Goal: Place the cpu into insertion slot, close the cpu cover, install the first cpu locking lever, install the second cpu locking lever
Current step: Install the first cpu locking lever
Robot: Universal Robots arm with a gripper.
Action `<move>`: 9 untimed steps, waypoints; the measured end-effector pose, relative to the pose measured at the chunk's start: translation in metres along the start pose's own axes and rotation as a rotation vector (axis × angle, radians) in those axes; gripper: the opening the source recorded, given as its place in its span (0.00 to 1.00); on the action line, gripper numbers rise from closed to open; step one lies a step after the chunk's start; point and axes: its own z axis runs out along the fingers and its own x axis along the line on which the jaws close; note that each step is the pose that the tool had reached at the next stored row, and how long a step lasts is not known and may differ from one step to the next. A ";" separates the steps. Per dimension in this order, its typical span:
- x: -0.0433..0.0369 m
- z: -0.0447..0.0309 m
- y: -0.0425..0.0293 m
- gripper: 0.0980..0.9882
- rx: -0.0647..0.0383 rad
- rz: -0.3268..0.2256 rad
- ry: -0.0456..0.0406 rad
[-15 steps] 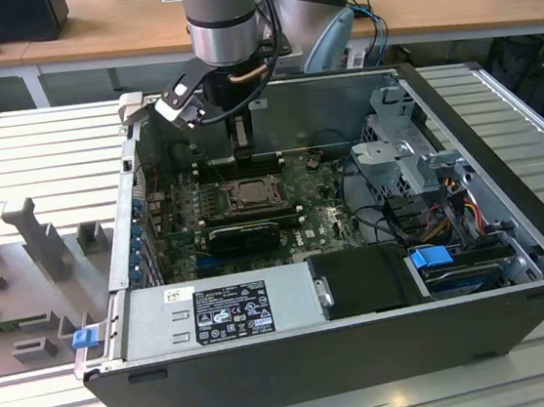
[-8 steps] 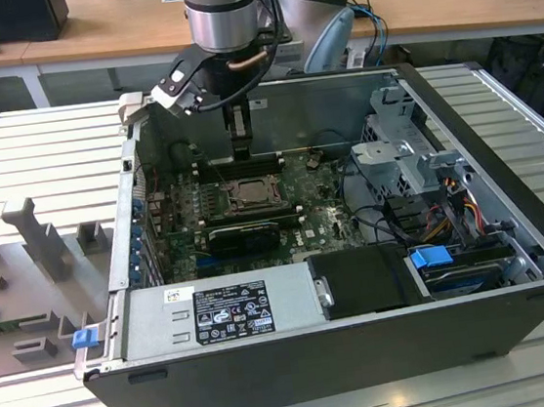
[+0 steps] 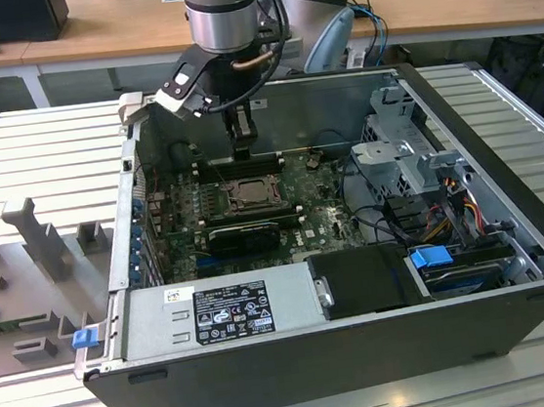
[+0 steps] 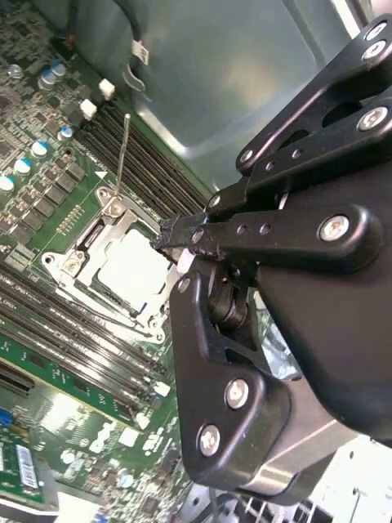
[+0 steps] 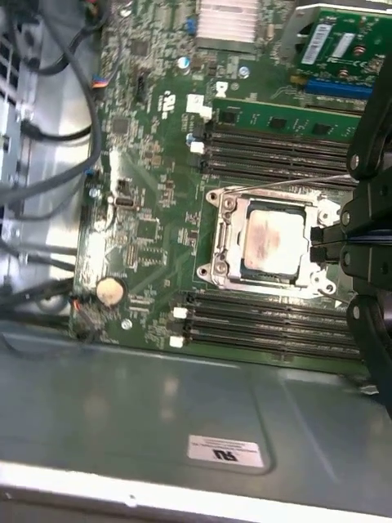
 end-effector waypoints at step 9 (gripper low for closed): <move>0.0000 0.0000 0.0000 0.01 0.004 -0.129 0.0059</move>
